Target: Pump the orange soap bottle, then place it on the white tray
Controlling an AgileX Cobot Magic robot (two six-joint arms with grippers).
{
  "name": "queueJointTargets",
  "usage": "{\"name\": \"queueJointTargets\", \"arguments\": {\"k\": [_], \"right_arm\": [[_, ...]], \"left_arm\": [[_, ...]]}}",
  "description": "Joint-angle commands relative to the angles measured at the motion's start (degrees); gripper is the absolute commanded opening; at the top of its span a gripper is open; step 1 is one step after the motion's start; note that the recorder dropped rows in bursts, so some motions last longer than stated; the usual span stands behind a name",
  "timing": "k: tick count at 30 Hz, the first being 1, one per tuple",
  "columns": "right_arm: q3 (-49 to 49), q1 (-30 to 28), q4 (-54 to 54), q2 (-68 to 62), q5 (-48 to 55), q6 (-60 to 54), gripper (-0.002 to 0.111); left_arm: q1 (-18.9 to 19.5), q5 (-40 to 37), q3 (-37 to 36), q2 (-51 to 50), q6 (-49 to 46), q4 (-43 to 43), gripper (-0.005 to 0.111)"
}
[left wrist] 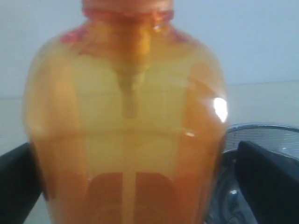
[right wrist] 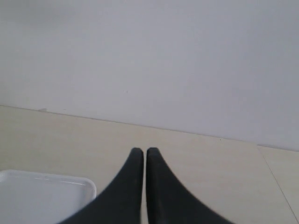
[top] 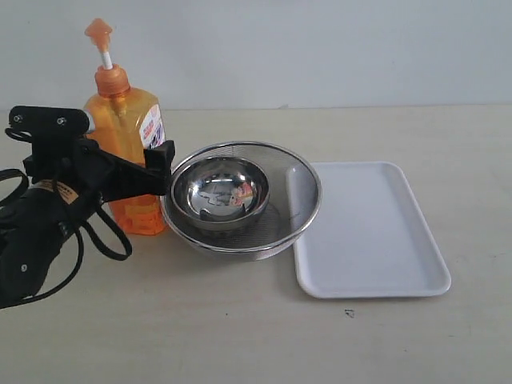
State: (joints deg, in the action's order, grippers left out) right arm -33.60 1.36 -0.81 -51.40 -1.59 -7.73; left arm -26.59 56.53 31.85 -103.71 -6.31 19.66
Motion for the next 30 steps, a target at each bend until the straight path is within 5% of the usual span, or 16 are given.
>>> {"name": "queueJointTargets", "arguments": {"k": [1, 26, 30], "right_arm": [[-0.5, -0.2, 0.2, -0.1, -0.6, -0.1, 0.0], [-0.5, -0.2, 0.2, -0.1, -6.0, 3.8, 0.0], [-0.5, -0.2, 0.2, -0.1, -6.0, 4.0, 0.0]], "left_arm": [[1.2, -0.1, 1.8, -1.4, -0.6, 4.2, 0.11], [3.4, 0.5, 4.7, -1.4, -0.6, 5.2, 0.11], [3.4, 0.2, 5.9, -1.4, -0.4, 4.5, 0.098]]}}
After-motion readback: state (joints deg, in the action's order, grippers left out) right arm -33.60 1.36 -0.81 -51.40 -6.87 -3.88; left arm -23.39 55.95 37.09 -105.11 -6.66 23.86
